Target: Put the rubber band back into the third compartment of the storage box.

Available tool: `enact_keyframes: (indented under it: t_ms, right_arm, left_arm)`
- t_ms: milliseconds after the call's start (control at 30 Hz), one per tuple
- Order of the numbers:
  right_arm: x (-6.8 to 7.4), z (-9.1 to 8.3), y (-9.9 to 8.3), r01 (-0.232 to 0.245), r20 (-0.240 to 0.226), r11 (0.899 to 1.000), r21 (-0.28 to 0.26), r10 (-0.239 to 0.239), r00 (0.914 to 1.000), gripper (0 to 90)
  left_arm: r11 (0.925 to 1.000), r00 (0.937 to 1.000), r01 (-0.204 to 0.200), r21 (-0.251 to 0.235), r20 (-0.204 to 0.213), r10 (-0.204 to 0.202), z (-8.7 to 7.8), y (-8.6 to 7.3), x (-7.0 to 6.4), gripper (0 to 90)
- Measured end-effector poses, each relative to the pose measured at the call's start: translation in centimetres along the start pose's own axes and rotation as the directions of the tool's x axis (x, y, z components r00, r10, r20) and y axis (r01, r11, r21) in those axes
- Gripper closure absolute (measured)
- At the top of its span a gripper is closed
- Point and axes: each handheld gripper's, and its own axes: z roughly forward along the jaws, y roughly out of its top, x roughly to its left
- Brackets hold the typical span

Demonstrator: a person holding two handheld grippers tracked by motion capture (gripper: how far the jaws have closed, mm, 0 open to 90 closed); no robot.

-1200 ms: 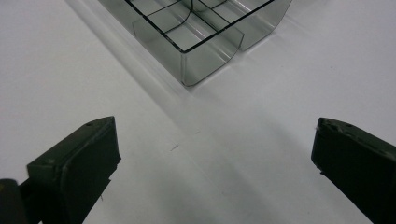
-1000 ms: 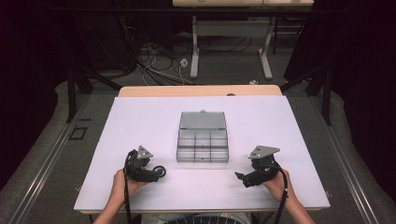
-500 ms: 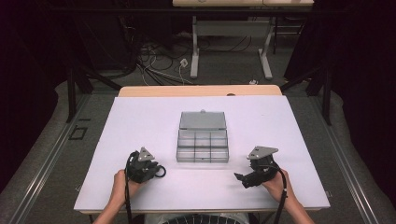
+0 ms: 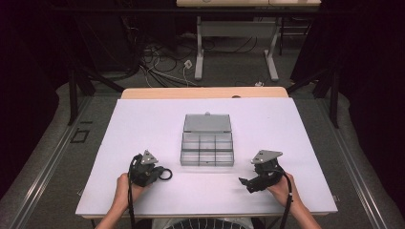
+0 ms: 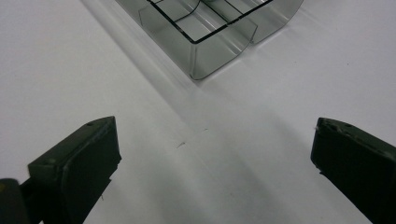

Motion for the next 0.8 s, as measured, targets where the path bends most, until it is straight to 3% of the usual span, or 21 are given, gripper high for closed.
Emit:
enact_keyframes:
  t_ms: [200, 267, 467, 800]
  right_arm:
    - [-0.05, -0.13, -0.05, 0.003, -0.003, 1.0, 0.007, -0.003, 1.0, 1.0]
    - [0.01, -0.02, -0.11, -0.002, 0.003, 1.0, -0.014, 0.002, 1.0, 1.0]
    - [0.0, -0.08, -0.12, 0.003, 0.001, 1.0, 0.004, -0.003, 1.0, 1.0]
    - [-0.02, -0.07, -0.2, 0.007, 0.003, 1.0, 0.013, -0.007, 1.0, 1.1]
  left_arm:
    - [0.9999, 1.0, 0.007, -0.012, 0.004, -0.007, -0.18, -0.03, 0.28, 87.3]
    - [0.9998, 0.9999, 0.01, -0.017, 0.002, -0.01, -0.31, -0.02, 0.4, 87.3]
    - [0.9991, 0.9997, 0.021, -0.036, 0.012, -0.021, -0.47, 0.02, 0.58, 87.2]
    - [0.9984, 0.9999, 0.011, -0.055, 0.008, -0.01, -0.64, 0.23, 0.43, 87.2]
